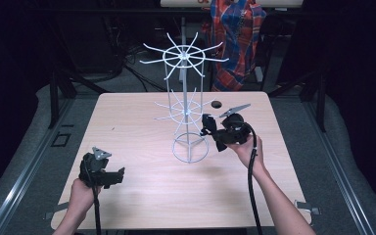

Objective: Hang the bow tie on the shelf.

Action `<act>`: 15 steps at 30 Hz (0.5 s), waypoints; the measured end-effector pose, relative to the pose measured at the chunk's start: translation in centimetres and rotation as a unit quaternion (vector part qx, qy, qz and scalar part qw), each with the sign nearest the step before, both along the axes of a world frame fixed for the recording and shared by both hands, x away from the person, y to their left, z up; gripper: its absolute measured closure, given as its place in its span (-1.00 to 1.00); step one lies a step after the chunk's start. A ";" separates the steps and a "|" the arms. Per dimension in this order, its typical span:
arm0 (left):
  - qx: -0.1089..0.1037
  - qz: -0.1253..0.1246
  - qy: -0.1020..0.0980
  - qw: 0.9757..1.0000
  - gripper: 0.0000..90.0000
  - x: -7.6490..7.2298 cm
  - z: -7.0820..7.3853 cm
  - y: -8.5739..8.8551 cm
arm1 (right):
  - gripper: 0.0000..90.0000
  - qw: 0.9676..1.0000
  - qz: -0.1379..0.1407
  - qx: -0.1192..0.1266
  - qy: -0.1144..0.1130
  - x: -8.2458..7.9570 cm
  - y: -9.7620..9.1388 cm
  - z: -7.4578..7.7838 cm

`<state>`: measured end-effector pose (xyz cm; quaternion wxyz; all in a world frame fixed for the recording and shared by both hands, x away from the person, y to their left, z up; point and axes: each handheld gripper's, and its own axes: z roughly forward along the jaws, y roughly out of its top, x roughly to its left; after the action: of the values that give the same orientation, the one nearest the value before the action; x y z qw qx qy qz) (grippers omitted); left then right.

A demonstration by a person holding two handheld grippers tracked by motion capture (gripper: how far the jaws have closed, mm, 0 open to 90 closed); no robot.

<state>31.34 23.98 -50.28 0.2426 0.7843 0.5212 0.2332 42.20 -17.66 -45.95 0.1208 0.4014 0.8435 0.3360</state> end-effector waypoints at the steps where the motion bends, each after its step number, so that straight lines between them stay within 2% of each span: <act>1: 0.000 0.000 0.000 1.000 -0.65 0.0 0.0 0.0 | 0.55 1.000 0.000 0.001 0.001 0.0 0.0 0.0; 15: 0.000 -0.001 0.001 1.000 -0.65 0.0 0.0 0.0 | 0.41 1.000 -0.005 0.004 0.010 0.0 -0.1 -0.3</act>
<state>31.32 23.96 -50.27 0.2424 0.7851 0.5206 0.2320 42.22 -17.77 -46.21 0.1128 0.4092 0.8412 0.3351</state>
